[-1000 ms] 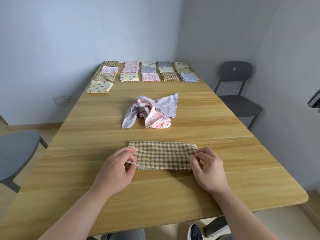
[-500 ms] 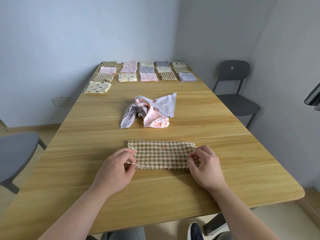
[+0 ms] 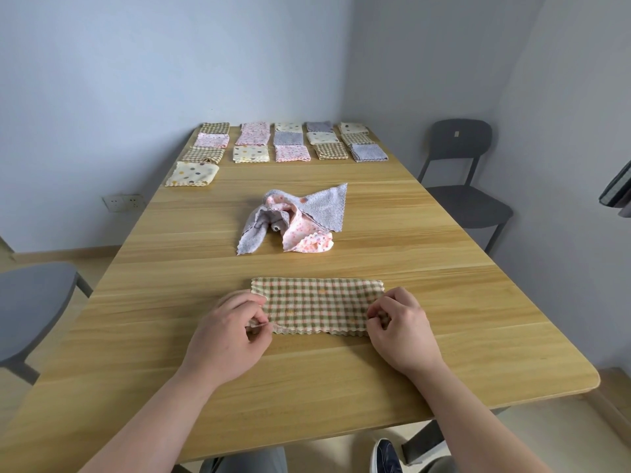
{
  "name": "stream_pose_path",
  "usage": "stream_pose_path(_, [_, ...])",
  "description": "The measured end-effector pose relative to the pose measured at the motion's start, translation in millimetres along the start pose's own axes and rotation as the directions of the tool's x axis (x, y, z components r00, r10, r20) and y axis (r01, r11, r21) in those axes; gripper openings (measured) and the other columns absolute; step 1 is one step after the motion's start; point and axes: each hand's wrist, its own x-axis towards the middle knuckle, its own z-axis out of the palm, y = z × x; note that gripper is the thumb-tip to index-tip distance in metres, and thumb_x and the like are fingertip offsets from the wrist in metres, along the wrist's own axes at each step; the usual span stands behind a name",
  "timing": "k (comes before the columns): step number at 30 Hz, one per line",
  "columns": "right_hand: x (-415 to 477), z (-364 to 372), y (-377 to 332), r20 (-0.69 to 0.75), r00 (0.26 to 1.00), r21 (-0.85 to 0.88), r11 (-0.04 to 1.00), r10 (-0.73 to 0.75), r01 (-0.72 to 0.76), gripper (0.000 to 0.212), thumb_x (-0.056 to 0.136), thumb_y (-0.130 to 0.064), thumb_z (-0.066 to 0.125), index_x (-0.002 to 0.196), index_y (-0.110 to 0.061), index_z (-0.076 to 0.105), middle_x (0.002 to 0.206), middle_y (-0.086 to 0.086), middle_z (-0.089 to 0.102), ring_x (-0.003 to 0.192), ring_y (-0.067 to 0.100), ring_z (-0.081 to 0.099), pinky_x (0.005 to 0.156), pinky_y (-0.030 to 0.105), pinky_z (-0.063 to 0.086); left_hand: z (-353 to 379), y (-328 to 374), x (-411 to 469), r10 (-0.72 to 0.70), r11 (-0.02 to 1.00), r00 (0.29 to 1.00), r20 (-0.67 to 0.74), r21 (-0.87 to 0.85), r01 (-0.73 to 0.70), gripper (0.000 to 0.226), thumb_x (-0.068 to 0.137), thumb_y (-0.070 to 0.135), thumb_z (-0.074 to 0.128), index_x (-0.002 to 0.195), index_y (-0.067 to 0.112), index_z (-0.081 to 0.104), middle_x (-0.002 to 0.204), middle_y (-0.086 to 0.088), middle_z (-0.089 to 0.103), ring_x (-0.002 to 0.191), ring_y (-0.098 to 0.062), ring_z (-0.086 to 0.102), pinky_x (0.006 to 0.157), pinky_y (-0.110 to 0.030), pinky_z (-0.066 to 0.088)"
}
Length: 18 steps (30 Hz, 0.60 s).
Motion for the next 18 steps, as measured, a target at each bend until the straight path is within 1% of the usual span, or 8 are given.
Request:
stream_pose_path(1, [0, 0, 0, -0.001, 1.0, -0.01, 1.0, -0.002, 0.002, 0.012, 0.075, 0.0, 0.071, 0.078, -0.012, 0.072, 0.089, -0.004, 0.057, 0.079, 0.013, 0.055, 0.06, 0.016, 0.044, -1, 0, 1, 0.015, 1.0, 1.0, -0.024, 0.026, -0.015, 0.014, 0.083, 0.039, 0.069, 0.075, 0.029, 0.068, 0.114, 0.018, 0.066, 0.116, -0.003, 0.056, 0.099, -0.029, 0.042])
stream_pose_path(3, [0, 1, -1, -0.007, 1.0, -0.036, 0.999, -0.016, 0.015, 0.012, 0.074, -0.001, 0.07, 0.077, -0.013, 0.072, 0.088, -0.004, 0.058, 0.084, 0.016, 0.056, 0.066, 0.023, 0.048, -2, -1, 2, 0.04, 0.997, 0.997, -0.06, 0.072, -0.036, 0.025, 0.083, 0.049, 0.059, 0.069, 0.03, 0.068, 0.11, 0.019, 0.067, 0.115, -0.005, 0.055, 0.099, -0.033, 0.037])
stream_pose_path(6, [2, 0, -2, -0.037, 0.999, -0.094, 0.995, -0.032, 0.028, 0.009, 0.072, -0.012, 0.063, 0.075, -0.017, 0.071, 0.088, -0.005, 0.059, 0.084, 0.02, 0.055, 0.071, 0.037, 0.052, -2, -3, 3, 0.05, 0.993, 0.996, -0.078, 0.109, -0.042, 0.034, 0.087, 0.052, 0.056, 0.066, 0.028, 0.068, 0.11, 0.018, 0.066, 0.115, -0.009, 0.055, 0.098, -0.035, 0.034])
stream_pose_path(8, [3, -1, -3, -0.078, 0.997, -0.11, 0.994, -0.021, 0.013, 0.012, 0.072, -0.018, 0.059, 0.074, -0.018, 0.071, 0.088, -0.005, 0.059, 0.083, 0.021, 0.054, 0.071, 0.04, 0.05, -4, -1, 5, 0.023, 0.995, 0.997, -0.076, 0.103, -0.015, 0.035, 0.088, 0.054, 0.052, 0.072, 0.028, 0.071, 0.114, 0.016, 0.066, 0.117, -0.01, 0.054, 0.1, -0.033, 0.032])
stream_pose_path(11, [2, -1, -8, -0.133, 0.991, -0.143, 0.99, -0.026, 0.006, 0.012, 0.073, -0.019, 0.06, 0.073, -0.016, 0.072, 0.088, -0.003, 0.058, 0.083, 0.023, 0.054, 0.07, 0.04, 0.048, -8, 8, 11, 0.014, 0.994, 0.999, -0.043, 0.111, -0.009, 0.036, 0.093, 0.051, 0.045, 0.091, 0.03, 0.074, 0.124, 0.013, 0.063, 0.125, -0.011, 0.051, 0.106, -0.03, 0.032])
stream_pose_path(14, [11, 0, -22, -0.165, 0.985, -0.18, 0.983, -0.052, 0.022, 0.013, 0.076, -0.018, 0.061, 0.079, -0.015, 0.073, 0.091, 0.002, 0.061, 0.085, 0.028, 0.057, 0.071, 0.04, 0.048, -7, 28, 27, 0.002, 0.995, 0.999, 0.046, 0.103, -0.006, 0.034, 0.102, 0.038, 0.046, 0.124, 0.025, 0.068, 0.142, 0.009, 0.054, 0.138, -0.014, 0.042, 0.115, -0.032, 0.029])
stream_pose_path(16, [22, 6, -38, -0.111, 0.989, -0.181, 0.98, -0.099, 0.078, 0.023, 0.082, -0.019, 0.055, 0.089, -0.012, 0.076, 0.098, 0.005, 0.067, 0.092, 0.031, 0.062, 0.076, 0.043, 0.053, 0, 43, 40, -0.013, 0.992, 0.993, 0.113, 0.126, -0.001, 0.041, 0.105, 0.029, 0.043, 0.145, 0.02, 0.052, 0.155, 0.006, 0.042, 0.148, -0.015, 0.03, 0.123, -0.033, 0.02])
stream_pose_path(18, [34, 14, -58, 0.057, 0.992, -0.178, 0.976, -0.114, 0.122, 0.036, 0.089, -0.017, 0.047, 0.111, -0.008, 0.074, 0.119, 0.011, 0.068, 0.116, 0.036, 0.061, 0.094, 0.049, 0.053, 12, 54, 53, -0.037, 0.99, 0.987, 0.159, 0.144, 0.014, 0.049, 0.106, 0.025, 0.04, 0.155, 0.017, 0.038, 0.163, 0.003, 0.031, 0.153, -0.016, 0.021, 0.126, -0.031, 0.01])
